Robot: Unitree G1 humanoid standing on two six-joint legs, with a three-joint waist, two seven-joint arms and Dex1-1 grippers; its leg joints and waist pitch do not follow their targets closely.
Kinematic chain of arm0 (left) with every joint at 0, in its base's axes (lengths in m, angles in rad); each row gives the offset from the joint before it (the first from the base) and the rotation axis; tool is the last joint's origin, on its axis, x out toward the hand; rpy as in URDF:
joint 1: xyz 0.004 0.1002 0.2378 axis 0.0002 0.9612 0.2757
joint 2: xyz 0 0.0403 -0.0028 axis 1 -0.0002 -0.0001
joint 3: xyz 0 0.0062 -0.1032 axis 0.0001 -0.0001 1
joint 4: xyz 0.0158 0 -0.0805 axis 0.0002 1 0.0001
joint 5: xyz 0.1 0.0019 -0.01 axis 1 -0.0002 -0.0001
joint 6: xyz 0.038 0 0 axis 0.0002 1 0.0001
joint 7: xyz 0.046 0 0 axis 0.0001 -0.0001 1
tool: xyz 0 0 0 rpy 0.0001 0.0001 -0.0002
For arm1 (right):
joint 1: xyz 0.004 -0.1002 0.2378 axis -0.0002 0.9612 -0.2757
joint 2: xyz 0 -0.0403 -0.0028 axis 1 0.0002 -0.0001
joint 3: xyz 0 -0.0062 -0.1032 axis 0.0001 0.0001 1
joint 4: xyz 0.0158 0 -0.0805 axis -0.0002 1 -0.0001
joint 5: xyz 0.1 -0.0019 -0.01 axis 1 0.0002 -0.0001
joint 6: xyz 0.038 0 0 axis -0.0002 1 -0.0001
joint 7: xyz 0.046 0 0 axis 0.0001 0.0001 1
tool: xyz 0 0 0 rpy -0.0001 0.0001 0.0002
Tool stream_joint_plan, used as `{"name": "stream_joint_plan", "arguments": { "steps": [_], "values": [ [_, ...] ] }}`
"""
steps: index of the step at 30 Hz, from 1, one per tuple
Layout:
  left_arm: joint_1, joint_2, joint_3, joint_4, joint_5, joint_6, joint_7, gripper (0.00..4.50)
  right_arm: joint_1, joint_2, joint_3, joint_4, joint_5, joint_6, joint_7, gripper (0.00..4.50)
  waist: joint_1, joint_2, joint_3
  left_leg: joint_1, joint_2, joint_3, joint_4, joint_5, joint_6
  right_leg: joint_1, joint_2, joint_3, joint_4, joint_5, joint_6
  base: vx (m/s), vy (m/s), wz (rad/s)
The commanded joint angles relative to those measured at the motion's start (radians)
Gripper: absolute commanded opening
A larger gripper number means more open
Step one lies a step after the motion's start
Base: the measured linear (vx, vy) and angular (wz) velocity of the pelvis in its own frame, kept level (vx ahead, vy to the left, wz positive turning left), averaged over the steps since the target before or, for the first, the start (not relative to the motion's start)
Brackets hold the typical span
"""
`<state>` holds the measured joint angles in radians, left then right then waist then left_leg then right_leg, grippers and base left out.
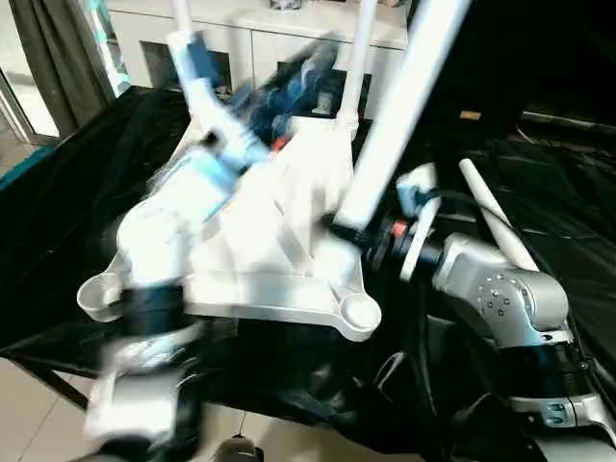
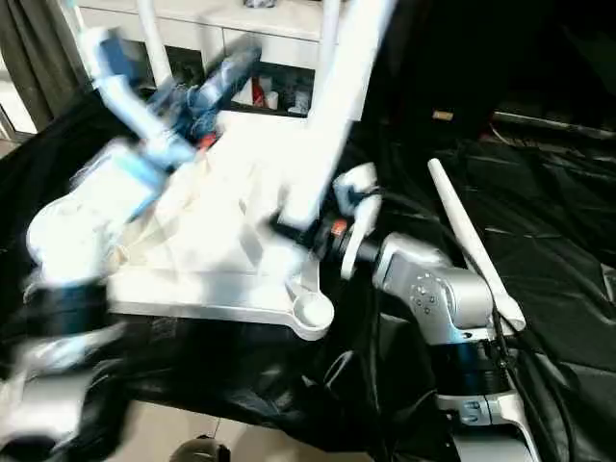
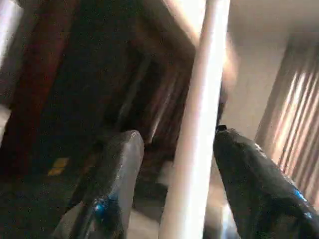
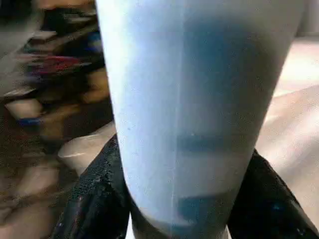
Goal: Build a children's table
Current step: Pick table leg, then insert table leg to table base
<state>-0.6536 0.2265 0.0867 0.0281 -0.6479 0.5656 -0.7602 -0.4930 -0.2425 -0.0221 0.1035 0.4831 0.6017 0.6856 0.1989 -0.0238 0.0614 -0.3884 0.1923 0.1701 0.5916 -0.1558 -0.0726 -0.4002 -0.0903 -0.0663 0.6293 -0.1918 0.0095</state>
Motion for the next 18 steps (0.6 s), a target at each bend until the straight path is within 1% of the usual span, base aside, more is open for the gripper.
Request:
{"name": "stream_joint_plan", "arguments": {
  "steps": [1,2,3,4,5,6,7,8,9,10,11,12,13,14,15,16,17,18],
  "values": [
    [0.061,0.105,-0.197,-0.024,0.162,-0.096,-0.162,2.67,0.032,-0.024,-0.009,-0.004,-0.083,-0.062,-0.073,1.93,-0.008,0.014,-0.077,0.029,0.033,-0.012,-0.083,-0.259,-0.081,0.037,-0.051,0.043,-0.083,-0.237,-0.079,0.0,0.0,0.0],
    [0.081,0.139,-0.235,-0.025,0.188,-0.124,-0.2,2.67,0.042,-0.031,-0.006,-0.014,-0.1,-0.068,-0.09,1.93,-0.005,0.017,-0.077,0.03,0.033,-0.015,-0.083,-0.259,-0.084,0.036,-0.052,0.043,-0.081,-0.236,-0.077,0.0,0.0,0.0],
    [0.081,0.139,-0.235,-0.025,0.188,-0.124,-0.2,2.67,0.042,-0.031,-0.006,-0.014,-0.1,-0.068,-0.09,1.93,-0.01,0.017,-0.078,0.029,0.033,-0.013,-0.084,-0.254,-0.089,0.037,-0.051,0.043,-0.077,-0.214,-0.086,0.0,0.0,0.0],
    [0.097,0.177,-0.279,-0.025,0.22,-0.149,-0.236,2.67,0.054,-0.035,-0.007,-0.027,-0.11,-0.071,-0.102,1.93,-0.01,0.017,-0.079,0.029,0.033,-0.013,-0.083,-0.249,-0.09,0.039,-0.051,0.043,-0.076,-0.183,-0.103,0.0,0.0,0.0],
    [0.11,0.205,-0.311,-0.026,0.24,-0.158,-0.263,2.67,0.066,-0.037,-0.01,-0.041,-0.11,-0.068,-0.108,1.93,-0.011,0.019,-0.079,0.029,0.033,-0.011,-0.082,-0.254,-0.09,0.039,-0.051,0.043,-0.073,-0.174,-0.11,0.0,0.0,0.0],
    [0.123,0.24,-0.355,-0.014,0.28,-0.193,-0.304,2.67,0.082,-0.04,-0.009,-0.057,-0.113,-0.071,-0.115,1.93,-0.014,0.017,-0.077,0.027,0.03,-0.01,-0.083,-0.264,-0.086,0.04,-0.051,0.043,-0.071,-0.171,-0.122,0.0,0.0,0.0],
    [0.127,0.25,-0.369,-0.009,0.292,-0.206,-0.32,2.67,0.087,-0.041,-0.008,-0.062,-0.115,-0.071,-0.116,1.93,-0.014,0.015,-0.077,0.027,0.03,-0.01,-0.082,-0.264,-0.077,0.041,-0.053,0.043,-0.074,-0.182,-0.121,0.0,0.0,0.0],
    [0.133,0.264,-0.388,0.001,0.311,-0.225,-0.35,2.67,0.095,-0.043,-0.002,-0.067,-0.119,-0.076,-0.119,1.93,-0.015,0.015,-0.077,0.027,0.03,-0.009,-0.082,-0.262,-0.074,0.04,-0.053,0.044,-0.073,-0.182,-0.123,0.0,0.0,0.0],
    [0.138,0.277,-0.409,0.016,0.338,-0.257,-0.383,2.67,0.106,-0.043,0.005,-0.071,-0.129,-0.085,-0.121,1.93,-0.018,0.016,-0.074,0.026,0.03,-0.008,-0.083,-0.267,-0.073,0.041,-0.054,0.045,-0.075,-0.197,-0.125,0.0,0.0,0.0],
    [0.138,0.29,-0.434,0.038,0.358,-0.274,-0.415,2.67,0.118,-0.041,0.013,-0.078,-0.136,-0.09,-0.122,1.93,-0.019,0.017,-0.075,0.027,0.029,-0.008,-0.083,-0.27,-0.072,0.04,-0.055,0.045,-0.079,-0.218,-0.122,0.0,0.0,0.0],
    [0.137,0.297,-0.449,0.053,0.371,-0.288,-0.435,2.67,0.126,-0.04,0.017,-0.082,-0.14,-0.094,-0.125,1.93,-0.021,0.016,-0.074,0.027,0.029,-0.008,-0.084,-0.27,-0.072,0.039,-0.055,0.046,-0.08,-0.226,-0.119,0.0,0.0,0.0],
    [0.132,0.304,-0.468,0.077,0.391,-0.316,-0.456,2.67,0.134,-0.039,0.021,-0.093,-0.14,-0.092,-0.124,1.93,-0.023,0.02,-0.074,0.026,0.029,-0.01,-0.085,-0.275,-0.075,0.04,-0.056,0.045,-0.078,-0.23,-0.119,0.0,0.0,0.0],
    [0.127,0.307,-0.478,0.092,0.403,-0.332,-0.465,2.67,0.138,-0.039,0.022,-0.097,-0.14,-0.09,-0.123,1.93,-0.029,0.018,-0.075,0.028,0.03,-0.009,-0.085,-0.285,-0.075,0.038,-0.055,0.045,-0.079,-0.225,-0.126,0.0,0.0,0.0],
    [0.125,0.308,-0.481,0.099,0.408,-0.338,-0.468,2.5,0.139,-0.039,0.023,-0.098,-0.14,-0.09,-0.123,1.93,-0.031,0.02,-0.075,0.027,0.031,-0.01,-0.086,-0.292,-0.077,0.039,-0.056,0.044,-0.077,-0.226,-0.132,0.0,0.0,0.0],
    [0.112,0.315,-0.501,0.134,0.434,-0.371,-0.484,2.39,0.144,-0.04,0.026,-0.102,-0.14,-0.088,-0.122,1.93,-0.033,0.018,-0.075,0.027,0.03,-0.01,-0.085,-0.297,-0.075,0.039,-0.056,0.044,-0.078,-0.229,-0.139,0.0,0.0,0.0],
    [0.094,0.323,-0.527,0.184,0.463,-0.408,-0.507,2.32,0.15,-0.041,0.031,-0.103,-0.144,-0.09,-0.121,1.93,-0.035,0.021,-0.073,0.029,0.03,-0.01,-0.086,-0.314,-0.074,0.037,-0.056,0.045,-0.082,-0.246,-0.14,0.0,0.0,0.0],
    [0.089,0.325,-0.533,0.197,0.471,-0.415,-0.511,2.29,0.152,-0.04,0.033,-0.104,-0.144,-0.088,-0.122,1.93,-0.035,0.02,-0.072,0.03,0.029,-0.01,-0.086,-0.322,-0.074,0.036,-0.056,0.045,-0.083,-0.26,-0.136,0.0,0.0,0.0],
    [0.083,0.326,-0.54,0.218,0.483,-0.429,-0.515,2.19,0.156,-0.04,0.037,-0.109,-0.145,-0.085,-0.125,1.93,-0.036,0.022,-0.073,0.032,0.031,-0.011,-0.087,-0.326,-0.077,0.036,-0.057,0.046,-0.081,-0.26,-0.138,0.0,0.0,0.0]
  ]
}}
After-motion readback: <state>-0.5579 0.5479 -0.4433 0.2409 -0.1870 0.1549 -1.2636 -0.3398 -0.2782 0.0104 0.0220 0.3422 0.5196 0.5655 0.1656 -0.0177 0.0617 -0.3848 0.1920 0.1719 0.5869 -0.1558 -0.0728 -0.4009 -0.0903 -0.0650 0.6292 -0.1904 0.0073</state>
